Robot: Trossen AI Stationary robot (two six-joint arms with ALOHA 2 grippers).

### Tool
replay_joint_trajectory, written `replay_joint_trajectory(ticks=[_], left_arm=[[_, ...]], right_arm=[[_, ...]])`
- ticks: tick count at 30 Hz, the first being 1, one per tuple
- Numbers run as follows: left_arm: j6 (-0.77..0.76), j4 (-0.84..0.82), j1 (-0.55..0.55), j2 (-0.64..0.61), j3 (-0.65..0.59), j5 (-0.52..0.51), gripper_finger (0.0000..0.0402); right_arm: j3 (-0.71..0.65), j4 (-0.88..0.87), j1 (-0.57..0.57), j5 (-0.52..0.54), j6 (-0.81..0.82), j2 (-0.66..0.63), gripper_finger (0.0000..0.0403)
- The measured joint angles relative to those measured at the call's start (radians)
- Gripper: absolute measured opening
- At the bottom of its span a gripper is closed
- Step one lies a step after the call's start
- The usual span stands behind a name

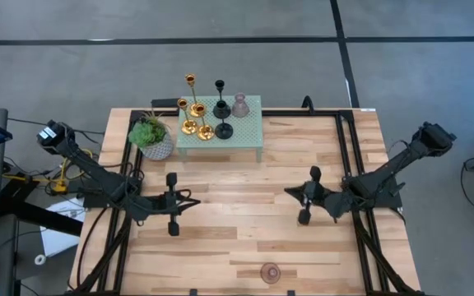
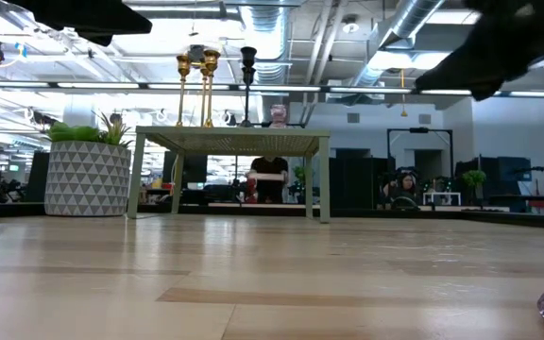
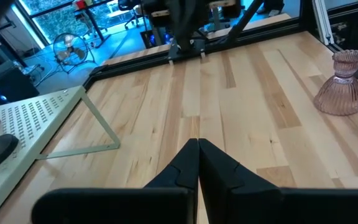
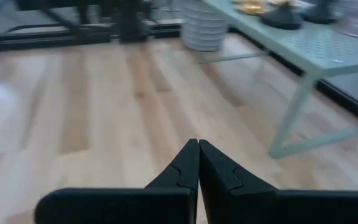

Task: Pick & Place candle stick holders
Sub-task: Put the pink glass candle holder on the shelf

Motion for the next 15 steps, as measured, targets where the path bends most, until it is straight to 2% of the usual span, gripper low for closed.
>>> replay_joint_trajectory(ticks=[4,8,12,15], left_arm=[[0.0,0.0,0.0,0.0,0.0,0.0,0.0006],[0.0,0.0,0.0,0.0,0.0,0.0,0.0008],[0.0,0.0,0.0,0.0,0.0,0.0,0.0006],[0.0,0.0,0.0,0.0,0.0,0.0,0.0007]], right_arm=[[0.0,-0.018,0.142,-0.003,0.017,-0.019,0.0],[0.0,-0.017,0.298,0.002,0.132,-0.011,0.0],[0.0,-0.008,0.426,0.002,0.24,0.041,0.0],[0.0,0.066,0.497,0.0,0.284,0.107,0.0]])
